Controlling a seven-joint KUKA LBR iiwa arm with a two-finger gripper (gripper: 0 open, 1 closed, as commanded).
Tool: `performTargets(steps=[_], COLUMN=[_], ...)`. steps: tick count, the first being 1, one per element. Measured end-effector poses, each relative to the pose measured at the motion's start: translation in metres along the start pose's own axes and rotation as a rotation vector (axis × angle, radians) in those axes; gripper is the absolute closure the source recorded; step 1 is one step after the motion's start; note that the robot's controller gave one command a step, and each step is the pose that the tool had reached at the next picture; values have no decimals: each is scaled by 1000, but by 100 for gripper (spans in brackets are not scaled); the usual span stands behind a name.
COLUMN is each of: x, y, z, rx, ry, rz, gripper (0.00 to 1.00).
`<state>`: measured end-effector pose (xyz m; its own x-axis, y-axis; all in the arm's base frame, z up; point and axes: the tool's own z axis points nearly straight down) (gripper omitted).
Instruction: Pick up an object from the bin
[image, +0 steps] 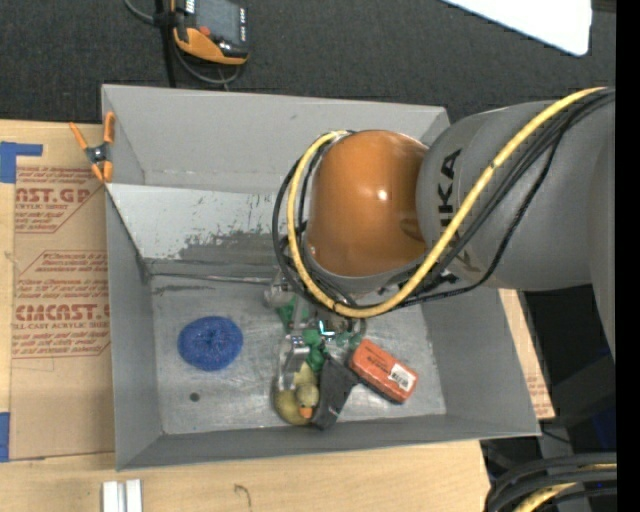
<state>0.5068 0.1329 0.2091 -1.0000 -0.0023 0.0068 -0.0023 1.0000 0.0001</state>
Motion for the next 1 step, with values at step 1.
performTargets(steps=[1], x=[-2], y=[-1], z=[-4], rx=[-1], ry=[-8], rz=[1], gripper=[0])
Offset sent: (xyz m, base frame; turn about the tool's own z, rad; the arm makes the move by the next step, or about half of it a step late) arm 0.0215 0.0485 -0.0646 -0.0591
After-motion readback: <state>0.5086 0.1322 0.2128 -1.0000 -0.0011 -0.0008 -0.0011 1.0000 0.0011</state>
